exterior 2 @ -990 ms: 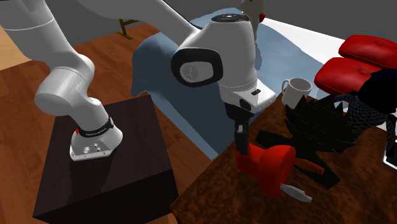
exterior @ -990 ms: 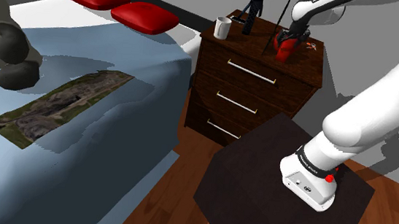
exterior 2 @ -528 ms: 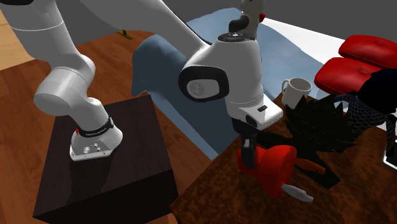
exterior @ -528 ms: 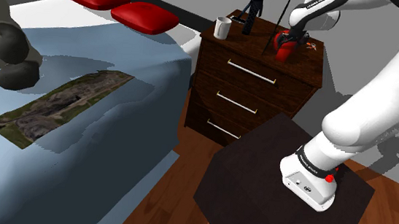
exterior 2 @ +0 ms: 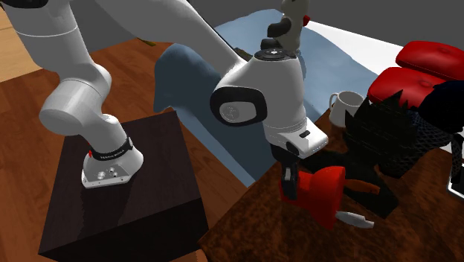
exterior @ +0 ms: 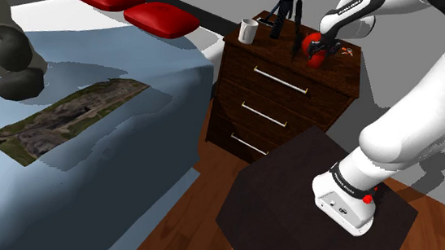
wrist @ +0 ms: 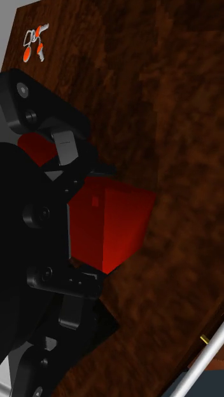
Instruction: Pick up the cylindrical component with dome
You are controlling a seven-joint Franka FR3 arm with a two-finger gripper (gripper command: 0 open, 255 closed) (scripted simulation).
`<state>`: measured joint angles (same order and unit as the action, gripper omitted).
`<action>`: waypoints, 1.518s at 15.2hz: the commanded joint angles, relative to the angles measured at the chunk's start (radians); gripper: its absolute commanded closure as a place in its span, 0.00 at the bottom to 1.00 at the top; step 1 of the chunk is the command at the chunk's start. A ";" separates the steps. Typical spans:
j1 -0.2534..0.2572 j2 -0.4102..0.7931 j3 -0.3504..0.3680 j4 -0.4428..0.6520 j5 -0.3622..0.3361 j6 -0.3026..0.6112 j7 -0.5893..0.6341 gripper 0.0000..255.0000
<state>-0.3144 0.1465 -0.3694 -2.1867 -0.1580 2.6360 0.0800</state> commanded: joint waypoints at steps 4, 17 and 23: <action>-0.001 0.001 0.000 -0.002 0.000 0.001 -0.001 1.00; 0.009 -0.086 -0.002 0.056 -0.021 -0.140 -0.001 1.00; 0.012 -0.113 0.000 0.084 -0.026 -0.194 -0.003 1.00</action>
